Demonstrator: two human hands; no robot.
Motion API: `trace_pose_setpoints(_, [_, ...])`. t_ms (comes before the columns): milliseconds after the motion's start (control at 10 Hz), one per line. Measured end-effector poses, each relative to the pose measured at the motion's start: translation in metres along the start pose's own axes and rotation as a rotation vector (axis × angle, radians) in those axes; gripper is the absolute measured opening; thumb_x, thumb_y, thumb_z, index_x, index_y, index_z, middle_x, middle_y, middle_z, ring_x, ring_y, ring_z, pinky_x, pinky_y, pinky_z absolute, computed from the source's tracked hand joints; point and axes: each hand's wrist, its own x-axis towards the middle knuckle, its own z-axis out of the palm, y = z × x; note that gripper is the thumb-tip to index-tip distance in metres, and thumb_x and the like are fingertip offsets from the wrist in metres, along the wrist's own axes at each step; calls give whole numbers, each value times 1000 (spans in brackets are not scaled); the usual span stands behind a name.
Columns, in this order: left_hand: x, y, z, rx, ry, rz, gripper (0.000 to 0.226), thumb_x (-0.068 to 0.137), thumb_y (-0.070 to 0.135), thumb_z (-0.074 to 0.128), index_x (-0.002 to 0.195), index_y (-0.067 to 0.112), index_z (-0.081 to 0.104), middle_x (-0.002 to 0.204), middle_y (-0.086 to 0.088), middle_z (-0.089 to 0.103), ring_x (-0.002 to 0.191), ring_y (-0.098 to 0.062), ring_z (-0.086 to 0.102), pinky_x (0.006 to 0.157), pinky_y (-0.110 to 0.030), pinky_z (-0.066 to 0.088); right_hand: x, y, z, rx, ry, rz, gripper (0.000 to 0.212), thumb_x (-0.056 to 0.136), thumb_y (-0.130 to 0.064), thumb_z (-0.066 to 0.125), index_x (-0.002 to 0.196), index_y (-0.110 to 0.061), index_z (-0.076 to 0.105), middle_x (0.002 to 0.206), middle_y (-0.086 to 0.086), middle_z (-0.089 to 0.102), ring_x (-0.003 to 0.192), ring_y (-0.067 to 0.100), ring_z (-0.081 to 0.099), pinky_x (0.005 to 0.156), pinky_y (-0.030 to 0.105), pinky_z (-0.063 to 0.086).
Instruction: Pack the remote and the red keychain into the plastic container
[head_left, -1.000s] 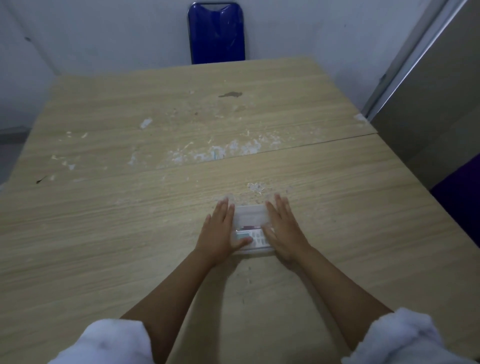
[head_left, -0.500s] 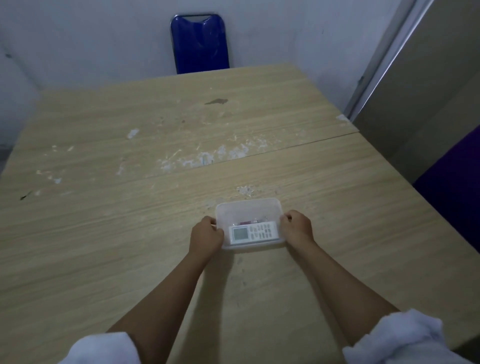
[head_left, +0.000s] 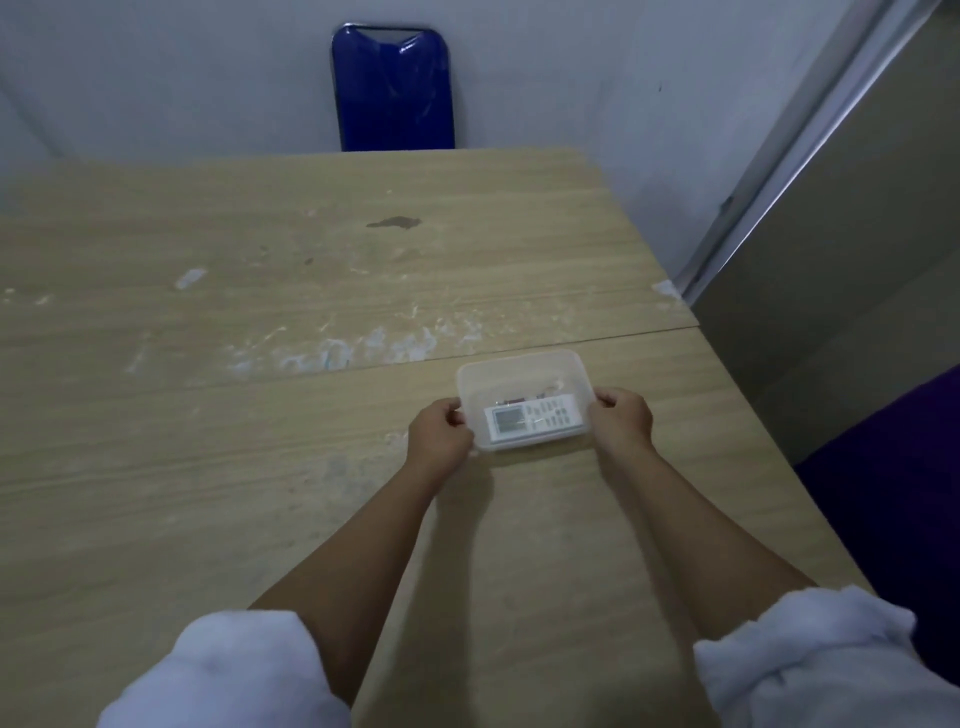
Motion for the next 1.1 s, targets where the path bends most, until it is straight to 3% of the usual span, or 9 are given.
trace_pose_setpoints(100, [19, 13, 28, 7, 26, 18, 40, 77, -1, 53, 113, 9, 67, 105, -18, 73, 97, -33, 67, 89, -41, 55, 33, -2, -10, 21, 0, -23, 34, 76, 2, 48, 100, -4, 71, 101, 14, 73, 94, 31, 68, 89, 46, 57])
trace_pose_setpoints(300, [39, 33, 58, -27, 14, 2, 48, 80, 1, 56, 128, 4, 55, 116, -15, 67, 108, -30, 62, 100, -41, 49, 77, 3, -15, -3, -16, -36, 40, 82, 5, 47, 117, -5, 65, 117, 12, 69, 107, 26, 65, 97, 39, 54])
trace_pose_setpoints(500, [50, 37, 65, -6, -11, 2, 48, 82, 1, 58, 129, 2, 52, 121, -15, 65, 111, -27, 60, 98, -31, 45, 86, 8, -14, 7, -20, 6, 40, 83, 5, 49, 119, -4, 63, 120, 13, 67, 108, 26, 63, 98, 39, 52])
trace_pose_setpoints(600, [48, 35, 63, -8, -25, 14, 41, 81, 1, 58, 122, 0, 58, 118, -17, 67, 109, -28, 62, 96, -33, 47, 84, 7, -13, 46, -21, 42, 45, 81, 4, 49, 124, -6, 60, 124, 12, 66, 111, 26, 63, 100, 40, 52])
trace_pose_setpoints(800, [40, 38, 47, 33, -124, 22, 53, 81, 12, 65, 131, 3, 51, 133, -16, 58, 119, -26, 56, 106, -39, 44, 59, -9, -21, 6, -27, 8, 49, 81, -6, 48, 130, -9, 54, 132, 12, 59, 118, 30, 58, 102, 45, 50])
trace_pose_setpoints(1100, [1, 56, -28, 144, -94, 212, 46, 84, 15, 62, 129, 9, 55, 135, -12, 57, 123, -25, 53, 105, -36, 42, -9, -67, -28, -136, -60, -202, 45, 90, -10, 48, 135, -6, 48, 142, 16, 50, 129, 30, 48, 105, 37, 41])
